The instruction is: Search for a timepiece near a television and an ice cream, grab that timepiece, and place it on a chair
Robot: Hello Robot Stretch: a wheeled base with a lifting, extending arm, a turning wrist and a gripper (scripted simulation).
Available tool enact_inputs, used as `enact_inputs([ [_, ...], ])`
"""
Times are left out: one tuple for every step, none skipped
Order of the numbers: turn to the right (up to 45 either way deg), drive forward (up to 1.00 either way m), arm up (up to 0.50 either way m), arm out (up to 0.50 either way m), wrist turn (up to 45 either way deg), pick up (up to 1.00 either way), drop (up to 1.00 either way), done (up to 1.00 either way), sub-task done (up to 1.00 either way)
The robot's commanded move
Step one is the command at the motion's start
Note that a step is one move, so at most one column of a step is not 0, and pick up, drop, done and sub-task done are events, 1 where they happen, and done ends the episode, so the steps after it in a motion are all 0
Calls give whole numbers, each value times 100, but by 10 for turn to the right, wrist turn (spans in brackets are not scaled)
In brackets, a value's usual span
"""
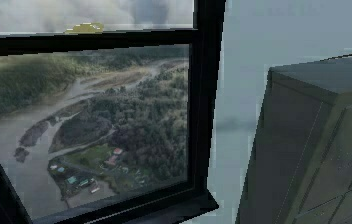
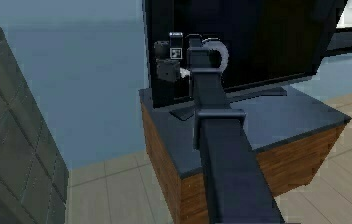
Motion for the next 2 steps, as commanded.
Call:
enact_inputs([
  [0, 0, 0, 0, -450, 0, 0, 0, 0],
  [0, 0, 0, 0, -450, 0, 0, 0, 0],
])
